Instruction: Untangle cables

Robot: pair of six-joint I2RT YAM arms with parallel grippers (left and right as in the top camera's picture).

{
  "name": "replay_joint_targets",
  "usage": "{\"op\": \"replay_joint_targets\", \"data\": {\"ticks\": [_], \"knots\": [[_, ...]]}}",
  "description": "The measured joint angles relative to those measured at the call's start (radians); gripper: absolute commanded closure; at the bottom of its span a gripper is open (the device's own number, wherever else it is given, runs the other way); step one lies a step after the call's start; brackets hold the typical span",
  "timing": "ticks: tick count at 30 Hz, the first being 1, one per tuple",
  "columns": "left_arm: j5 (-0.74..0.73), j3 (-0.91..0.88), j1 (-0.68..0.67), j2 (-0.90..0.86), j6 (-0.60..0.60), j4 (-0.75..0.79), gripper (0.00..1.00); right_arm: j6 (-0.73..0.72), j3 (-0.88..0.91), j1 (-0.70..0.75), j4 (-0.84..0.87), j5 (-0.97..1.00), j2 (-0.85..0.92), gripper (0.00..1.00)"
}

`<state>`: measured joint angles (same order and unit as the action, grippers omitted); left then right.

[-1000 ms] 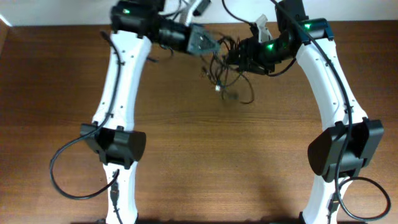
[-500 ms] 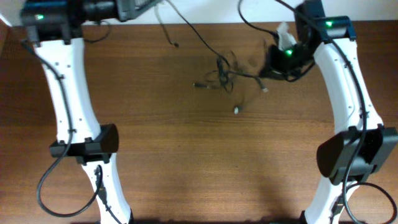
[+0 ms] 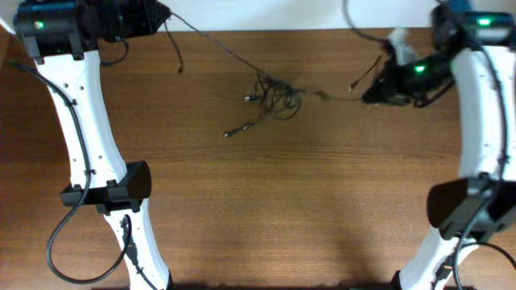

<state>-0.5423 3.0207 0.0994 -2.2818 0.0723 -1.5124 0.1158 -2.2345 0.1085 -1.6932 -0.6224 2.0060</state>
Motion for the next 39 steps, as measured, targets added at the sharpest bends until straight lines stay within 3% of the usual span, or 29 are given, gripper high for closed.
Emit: {"op": "replay_joint_targets", "data": {"ticks": [5,11,17,19,22,25,27,29,32,35,38,39], "knots": [[0.159,0.0,-0.001,0.0,0.0,-0.057,1.0,-0.112,-0.018,0.139,0.0,0.167,-0.2,0.96],[0.285,0.0,0.03,0.01,-0.027,-0.07,1.0,-0.173,-0.022,0.378,0.0,0.221,-0.409,0.96],[0.124,0.002,-0.036,0.055,-0.056,-0.098,1.0,-0.188,-0.024,0.327,0.0,0.214,-0.407,0.96],[0.032,0.002,-0.105,0.055,-0.087,-0.105,1.0,-0.188,-0.024,0.317,0.0,0.214,-0.396,0.96],[0.007,0.002,-0.25,0.055,-0.122,-0.153,0.99,-0.191,-0.023,0.316,0.001,0.214,-0.382,0.96],[0.056,-0.054,-0.389,0.061,-0.146,-0.167,0.72,-0.19,-0.023,0.316,0.0,0.214,-0.381,0.96],[0.064,-0.116,-0.465,0.061,-0.157,-0.15,0.29,-0.19,-0.023,0.316,0.0,0.214,-0.381,0.96],[0.072,-0.246,-0.564,0.06,-0.207,-0.108,0.02,-0.19,-0.023,0.316,0.0,0.214,-0.381,0.94],[0.119,-0.311,-0.622,0.06,-0.225,-0.053,0.0,-0.187,-0.023,0.316,0.0,0.214,-0.38,0.92],[0.177,-0.286,-0.584,0.061,-0.222,-0.052,0.0,-0.186,-0.022,0.316,0.0,0.215,-0.38,0.92],[0.258,-0.28,-0.498,0.066,-0.184,-0.125,0.14,-0.186,-0.022,0.316,0.001,0.214,-0.38,0.91],[0.27,-0.28,-0.483,0.066,-0.166,-0.14,0.23,-0.185,-0.022,0.316,0.0,0.214,-0.38,0.91]]}}
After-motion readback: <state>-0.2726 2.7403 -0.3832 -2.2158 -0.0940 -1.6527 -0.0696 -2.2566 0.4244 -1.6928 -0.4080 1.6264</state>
